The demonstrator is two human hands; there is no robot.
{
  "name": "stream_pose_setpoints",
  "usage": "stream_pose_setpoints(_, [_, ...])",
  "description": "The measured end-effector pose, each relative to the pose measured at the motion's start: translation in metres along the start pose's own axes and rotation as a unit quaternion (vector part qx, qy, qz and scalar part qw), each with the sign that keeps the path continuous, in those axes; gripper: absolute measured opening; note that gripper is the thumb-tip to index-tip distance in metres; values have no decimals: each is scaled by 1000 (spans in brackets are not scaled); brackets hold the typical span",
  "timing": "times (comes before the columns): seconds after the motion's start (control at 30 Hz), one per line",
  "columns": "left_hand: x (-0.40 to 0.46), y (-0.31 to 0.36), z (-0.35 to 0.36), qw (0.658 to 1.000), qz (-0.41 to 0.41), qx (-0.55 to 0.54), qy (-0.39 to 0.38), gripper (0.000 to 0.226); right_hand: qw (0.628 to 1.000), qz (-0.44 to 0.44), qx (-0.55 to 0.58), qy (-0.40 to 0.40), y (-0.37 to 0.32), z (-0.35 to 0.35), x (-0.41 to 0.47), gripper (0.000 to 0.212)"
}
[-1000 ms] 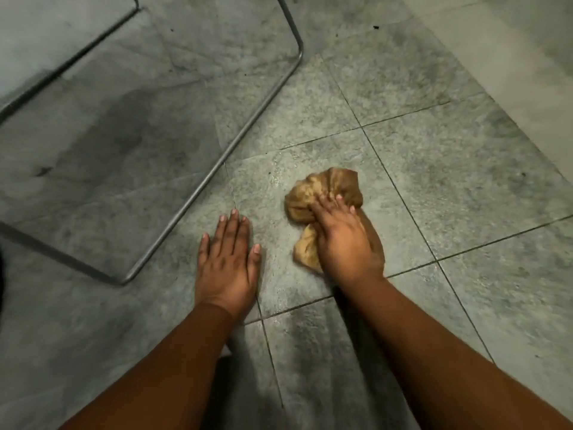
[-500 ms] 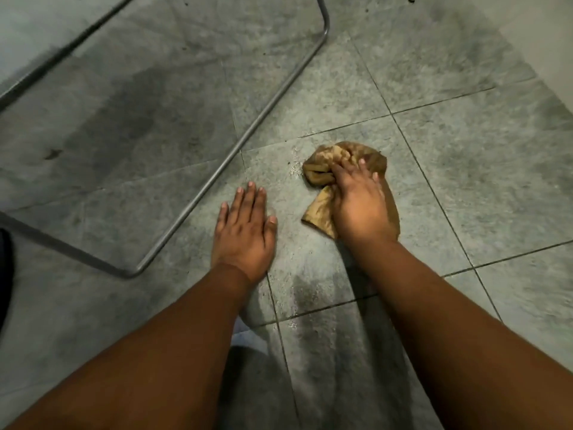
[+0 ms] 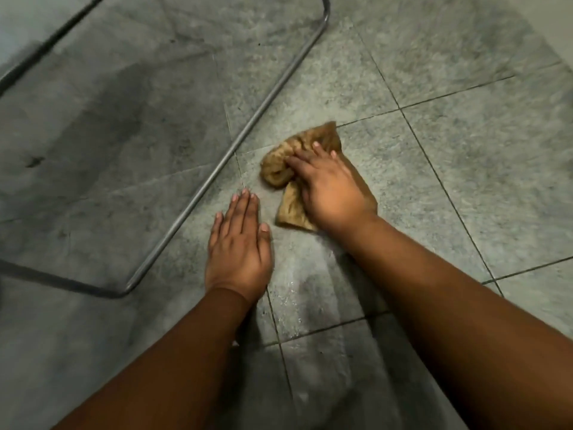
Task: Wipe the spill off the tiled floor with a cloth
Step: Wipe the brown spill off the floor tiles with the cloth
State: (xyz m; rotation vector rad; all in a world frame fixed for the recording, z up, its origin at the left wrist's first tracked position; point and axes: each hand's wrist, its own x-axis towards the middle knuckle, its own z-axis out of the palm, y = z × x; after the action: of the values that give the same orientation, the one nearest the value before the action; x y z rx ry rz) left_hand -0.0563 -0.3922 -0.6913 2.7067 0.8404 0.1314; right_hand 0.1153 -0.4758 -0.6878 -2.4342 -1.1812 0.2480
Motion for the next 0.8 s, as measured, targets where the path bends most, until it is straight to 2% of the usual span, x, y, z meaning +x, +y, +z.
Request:
stream_pose_setpoints(0.1, [-1,0,0,1000,-1,-3,-3,58,998,45,1,36,10,3,37,50])
stream_pose_setpoints(0.23, [-1,0,0,1000,-2,4,-7,57,996,63,13,53,-1,8,25,49])
stream_pose_setpoints(0.4, [0,-1,0,1000,-2,3,-12,56,999,21,30,31,-7,6,-36,48])
stream_pose_setpoints(0.53, [-1,-2,0,1000,5,1,-10,55,1000,-18,13,5,24,-14,-73,47])
stream_pose_setpoints(0.7, [-1,-2,1,1000,3,10,-8,53,990,111,-19,82,118,-58,-81,45])
stream_pose_setpoints(0.8, [-2,0,-1,1000,0,7,-5,52,982,151,-25,112,106,-53,-83,45])
